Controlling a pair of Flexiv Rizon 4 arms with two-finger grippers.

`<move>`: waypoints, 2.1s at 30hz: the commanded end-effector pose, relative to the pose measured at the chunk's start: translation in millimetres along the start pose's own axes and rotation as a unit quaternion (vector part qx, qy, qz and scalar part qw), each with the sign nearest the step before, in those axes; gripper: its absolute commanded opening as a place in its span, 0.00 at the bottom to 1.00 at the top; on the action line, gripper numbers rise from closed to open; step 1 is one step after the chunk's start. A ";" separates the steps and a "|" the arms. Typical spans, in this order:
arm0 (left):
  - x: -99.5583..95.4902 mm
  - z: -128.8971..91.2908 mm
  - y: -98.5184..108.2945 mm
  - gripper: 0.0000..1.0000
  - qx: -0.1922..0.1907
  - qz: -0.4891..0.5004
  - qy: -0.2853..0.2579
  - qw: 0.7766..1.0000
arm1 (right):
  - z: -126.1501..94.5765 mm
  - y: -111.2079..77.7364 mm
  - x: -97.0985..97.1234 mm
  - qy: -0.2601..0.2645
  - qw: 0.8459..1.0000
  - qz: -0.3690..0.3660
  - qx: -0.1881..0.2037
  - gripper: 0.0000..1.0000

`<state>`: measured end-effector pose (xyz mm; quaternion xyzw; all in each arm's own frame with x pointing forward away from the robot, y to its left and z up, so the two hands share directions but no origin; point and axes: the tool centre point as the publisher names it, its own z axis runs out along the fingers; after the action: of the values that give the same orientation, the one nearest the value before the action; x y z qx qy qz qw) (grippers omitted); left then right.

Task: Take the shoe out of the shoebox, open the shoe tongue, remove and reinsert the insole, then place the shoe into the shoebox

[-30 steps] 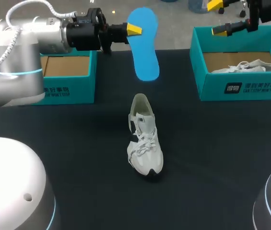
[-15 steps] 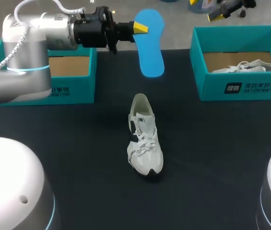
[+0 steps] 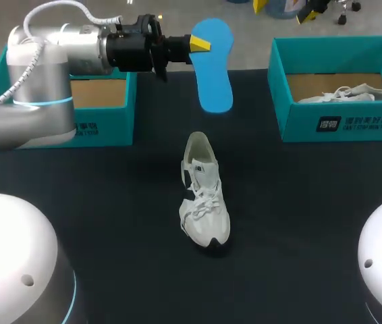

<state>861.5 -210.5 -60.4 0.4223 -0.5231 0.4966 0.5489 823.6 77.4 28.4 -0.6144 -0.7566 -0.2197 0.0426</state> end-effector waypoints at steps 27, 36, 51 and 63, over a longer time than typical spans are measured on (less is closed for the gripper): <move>-3.1 7.8 -1.2 0.00 0.025 -0.004 0.006 1.000 | 54.1 -5.0 74.3 -0.207 0.978 0.024 0.023 1.00; -3.2 7.3 -0.3 0.00 0.023 -0.005 0.005 1.000 | 63.2 -7.0 74.6 -0.196 0.980 0.042 0.022 1.00; -4.7 7.4 -0.3 0.00 0.019 -0.007 0.003 1.000 | 63.4 -6.7 74.5 -0.193 0.980 0.042 0.024 1.00; -6.0 2.6 1.0 0.00 0.023 -0.009 0.001 1.000 | 56.0 0.2 57.8 -0.028 0.993 0.112 0.013 1.00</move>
<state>862.1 -214.8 -66.3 0.4372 -0.5072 0.5047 0.5448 819.1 172.6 3.5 -0.6998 -0.7056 -0.1053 -0.0369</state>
